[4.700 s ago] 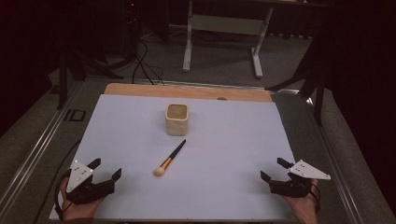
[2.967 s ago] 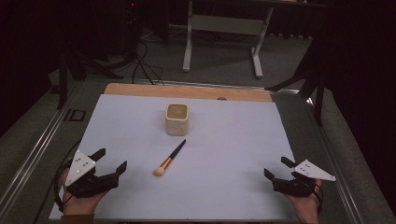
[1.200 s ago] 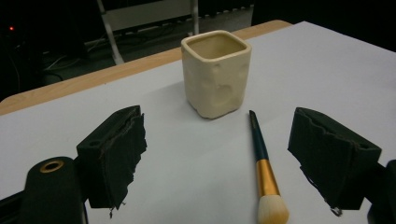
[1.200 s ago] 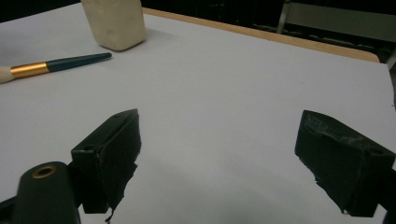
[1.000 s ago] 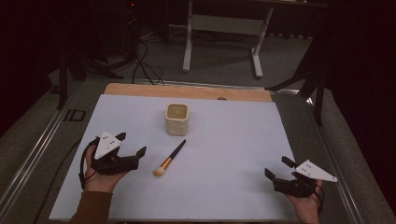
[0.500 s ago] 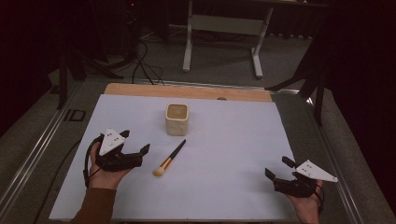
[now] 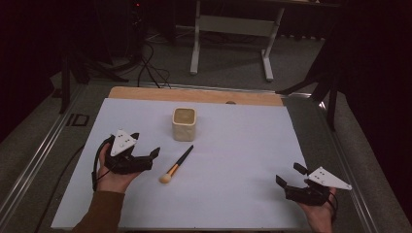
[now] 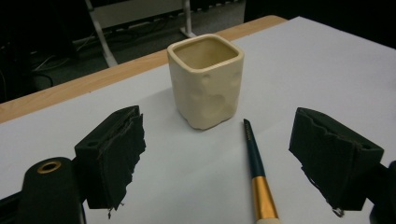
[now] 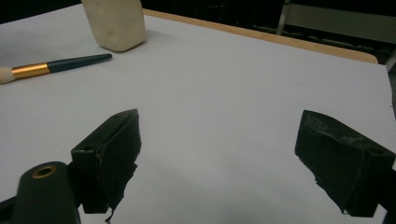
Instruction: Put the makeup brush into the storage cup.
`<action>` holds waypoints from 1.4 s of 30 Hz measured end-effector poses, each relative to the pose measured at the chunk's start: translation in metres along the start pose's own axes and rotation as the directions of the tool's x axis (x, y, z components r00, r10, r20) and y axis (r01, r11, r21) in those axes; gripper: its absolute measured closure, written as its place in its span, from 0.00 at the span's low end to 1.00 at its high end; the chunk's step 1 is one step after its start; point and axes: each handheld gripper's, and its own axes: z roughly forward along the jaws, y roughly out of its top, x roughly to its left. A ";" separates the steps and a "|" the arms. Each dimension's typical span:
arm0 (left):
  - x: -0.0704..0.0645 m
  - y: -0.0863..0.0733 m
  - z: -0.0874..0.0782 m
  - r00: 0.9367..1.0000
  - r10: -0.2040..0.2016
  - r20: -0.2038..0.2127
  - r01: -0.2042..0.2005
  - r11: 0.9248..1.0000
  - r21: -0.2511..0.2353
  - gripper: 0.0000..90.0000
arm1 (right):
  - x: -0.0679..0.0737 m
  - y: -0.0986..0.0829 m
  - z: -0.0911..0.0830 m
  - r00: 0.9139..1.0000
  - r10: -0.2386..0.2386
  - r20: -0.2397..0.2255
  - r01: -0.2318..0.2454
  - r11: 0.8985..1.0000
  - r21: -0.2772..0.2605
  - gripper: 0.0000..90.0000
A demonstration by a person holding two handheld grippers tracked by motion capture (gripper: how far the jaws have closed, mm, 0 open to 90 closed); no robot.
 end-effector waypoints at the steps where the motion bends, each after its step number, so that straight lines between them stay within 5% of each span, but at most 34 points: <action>1: 0.000 0.001 0.001 1.000 0.000 0.002 0.000 1.000 0.001 0.20 | 0.000 0.000 0.000 1.000 0.000 0.000 0.000 1.000 0.001 0.15; 42: -0.012 0.008 0.044 0.998 0.033 0.055 -0.040 0.991 0.131 0.21 | 0.000 0.000 0.002 1.000 -0.006 -0.010 0.006 1.000 0.012 0.16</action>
